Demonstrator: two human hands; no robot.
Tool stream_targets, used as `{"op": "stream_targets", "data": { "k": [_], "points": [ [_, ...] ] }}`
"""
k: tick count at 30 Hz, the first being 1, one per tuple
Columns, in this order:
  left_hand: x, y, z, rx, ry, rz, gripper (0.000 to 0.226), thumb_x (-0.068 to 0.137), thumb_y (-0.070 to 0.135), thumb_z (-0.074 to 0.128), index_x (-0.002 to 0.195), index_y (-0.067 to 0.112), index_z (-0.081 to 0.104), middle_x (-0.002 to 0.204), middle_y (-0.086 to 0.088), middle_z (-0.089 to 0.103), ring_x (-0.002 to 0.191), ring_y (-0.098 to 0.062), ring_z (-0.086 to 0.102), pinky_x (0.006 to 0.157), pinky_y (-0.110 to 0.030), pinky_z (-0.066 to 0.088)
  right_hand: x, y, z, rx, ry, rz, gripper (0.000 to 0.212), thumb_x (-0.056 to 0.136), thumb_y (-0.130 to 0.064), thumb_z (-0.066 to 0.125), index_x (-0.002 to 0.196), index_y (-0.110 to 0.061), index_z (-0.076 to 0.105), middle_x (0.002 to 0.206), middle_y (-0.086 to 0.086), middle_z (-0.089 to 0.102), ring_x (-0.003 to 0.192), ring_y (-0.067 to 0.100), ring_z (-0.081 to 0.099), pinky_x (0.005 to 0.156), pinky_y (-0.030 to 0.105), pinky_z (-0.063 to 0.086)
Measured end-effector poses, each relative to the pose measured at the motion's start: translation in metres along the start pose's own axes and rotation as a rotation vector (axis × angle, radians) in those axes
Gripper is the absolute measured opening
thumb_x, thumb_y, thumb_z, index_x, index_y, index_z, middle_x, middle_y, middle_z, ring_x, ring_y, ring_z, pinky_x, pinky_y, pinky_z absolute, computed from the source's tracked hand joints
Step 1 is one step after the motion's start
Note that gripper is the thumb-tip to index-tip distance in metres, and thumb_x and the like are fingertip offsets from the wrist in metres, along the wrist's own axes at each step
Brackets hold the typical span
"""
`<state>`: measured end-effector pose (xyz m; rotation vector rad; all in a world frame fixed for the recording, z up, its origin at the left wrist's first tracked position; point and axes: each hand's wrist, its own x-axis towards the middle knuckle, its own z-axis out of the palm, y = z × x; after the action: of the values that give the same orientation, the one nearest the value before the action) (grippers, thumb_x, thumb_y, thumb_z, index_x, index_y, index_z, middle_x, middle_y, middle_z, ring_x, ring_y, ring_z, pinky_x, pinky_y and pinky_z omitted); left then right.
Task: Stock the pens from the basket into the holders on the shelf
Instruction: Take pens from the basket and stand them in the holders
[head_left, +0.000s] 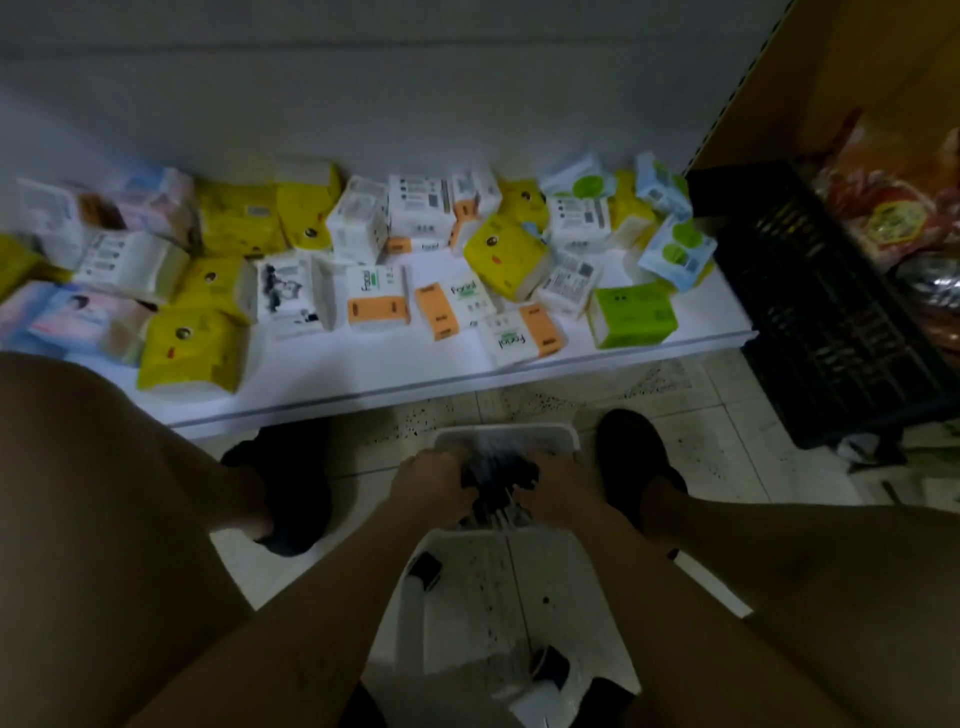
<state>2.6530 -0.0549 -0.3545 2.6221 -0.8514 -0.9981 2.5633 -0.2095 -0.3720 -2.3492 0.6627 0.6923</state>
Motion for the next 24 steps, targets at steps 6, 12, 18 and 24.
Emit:
{"op": "stream_targets", "data": {
  "k": [6, 12, 18, 24],
  "points": [
    [0.029, 0.004, 0.048, -0.230, -0.132, -0.054, 0.022, 0.095, 0.024, 0.053, 0.111, 0.012, 0.064, 0.109, -0.011, 0.066, 0.095, -0.024, 0.061, 0.076, -0.028, 0.047, 0.015, 0.010, 0.015, -0.037, -0.107, 0.061, 0.029, 0.098, -0.031, 0.050, 0.118, -0.010, 0.052, 0.113, 0.012, 0.057, 0.095, 0.025, 0.055, 0.090, 0.042, 0.050],
    [0.049, 0.012, 0.098, -0.398, -0.298, -0.104, 0.035, 0.097, 0.027, 0.052, 0.130, 0.015, 0.054, 0.122, -0.009, 0.061, 0.103, -0.024, 0.061, 0.082, -0.029, 0.049, 0.017, 0.042, 0.012, 0.091, -0.189, 0.134, 0.043, 0.098, -0.028, 0.052, 0.134, -0.005, 0.045, 0.132, 0.015, 0.050, 0.116, 0.034, 0.050, 0.096, 0.041, 0.045],
    [0.066, 0.009, 0.110, -0.429, -0.323, -0.115, 0.038, 0.094, 0.025, 0.057, 0.130, 0.014, 0.058, 0.135, -0.013, 0.055, 0.125, -0.029, 0.050, 0.104, -0.033, 0.040, 0.025, 0.054, 0.021, 0.112, -0.209, 0.099, 0.040, 0.103, -0.025, 0.044, 0.140, -0.011, 0.044, 0.138, 0.016, 0.048, 0.124, 0.032, 0.046, 0.105, 0.043, 0.040],
    [0.082, 0.010, 0.112, -0.652, -0.326, -0.226, 0.005, 0.092, 0.012, 0.060, 0.089, 0.008, 0.058, 0.092, -0.012, 0.059, 0.095, -0.032, 0.059, 0.088, -0.045, 0.049, 0.037, 0.050, 0.044, 0.060, -0.156, 0.153, 0.022, 0.101, -0.015, 0.041, 0.111, -0.007, 0.059, 0.101, 0.015, 0.056, 0.074, 0.013, 0.049, 0.072, 0.027, 0.037]
  ]
}}
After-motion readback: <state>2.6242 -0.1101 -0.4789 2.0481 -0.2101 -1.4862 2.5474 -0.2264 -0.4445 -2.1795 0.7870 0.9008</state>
